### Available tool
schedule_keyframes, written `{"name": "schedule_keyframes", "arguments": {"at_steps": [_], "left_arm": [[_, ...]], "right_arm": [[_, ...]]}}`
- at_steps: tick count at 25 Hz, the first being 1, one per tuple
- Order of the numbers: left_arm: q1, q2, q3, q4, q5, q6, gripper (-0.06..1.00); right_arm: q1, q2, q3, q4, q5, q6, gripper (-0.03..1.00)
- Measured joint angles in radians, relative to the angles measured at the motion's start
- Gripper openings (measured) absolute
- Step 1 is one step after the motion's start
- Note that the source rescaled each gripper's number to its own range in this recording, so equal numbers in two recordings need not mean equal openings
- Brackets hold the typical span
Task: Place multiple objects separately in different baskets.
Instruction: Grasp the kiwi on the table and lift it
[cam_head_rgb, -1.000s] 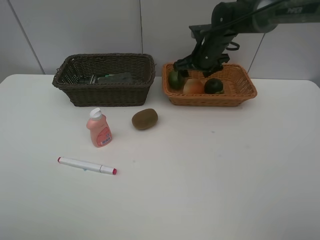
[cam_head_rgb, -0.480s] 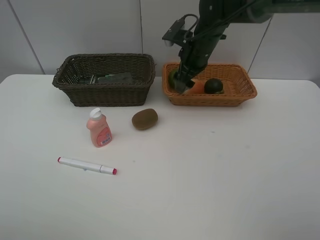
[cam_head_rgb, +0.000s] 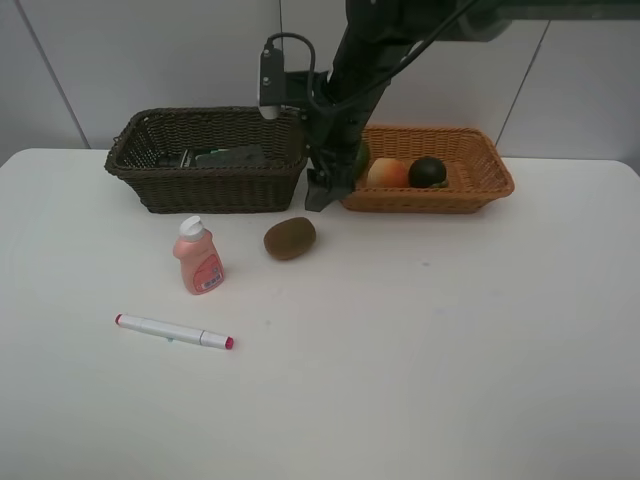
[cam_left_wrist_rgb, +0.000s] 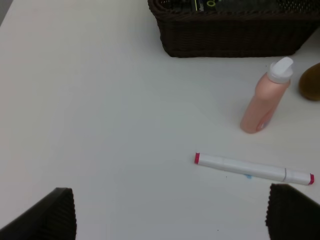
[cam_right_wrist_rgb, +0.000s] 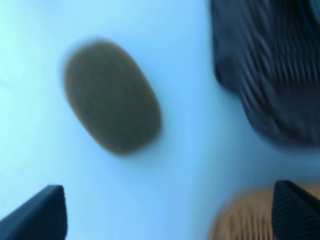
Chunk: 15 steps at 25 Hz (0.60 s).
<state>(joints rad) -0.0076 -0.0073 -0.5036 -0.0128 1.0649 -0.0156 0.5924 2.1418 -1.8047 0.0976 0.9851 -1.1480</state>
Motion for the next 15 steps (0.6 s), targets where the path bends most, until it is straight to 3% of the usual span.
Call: {"name": "schedule_keyframes", "arguments": {"at_steps": [5, 15], "left_arm": [[0.000, 0.000, 0.000, 0.000, 0.000, 0.000, 1.00], [0.000, 0.000, 0.000, 0.000, 0.000, 0.000, 1.00]], "right_arm": [[0.054, 0.009, -0.001, 0.040, 0.000, -0.096, 0.98], [0.086, 0.127, -0.004, 0.033, -0.006, -0.105, 0.94]]}}
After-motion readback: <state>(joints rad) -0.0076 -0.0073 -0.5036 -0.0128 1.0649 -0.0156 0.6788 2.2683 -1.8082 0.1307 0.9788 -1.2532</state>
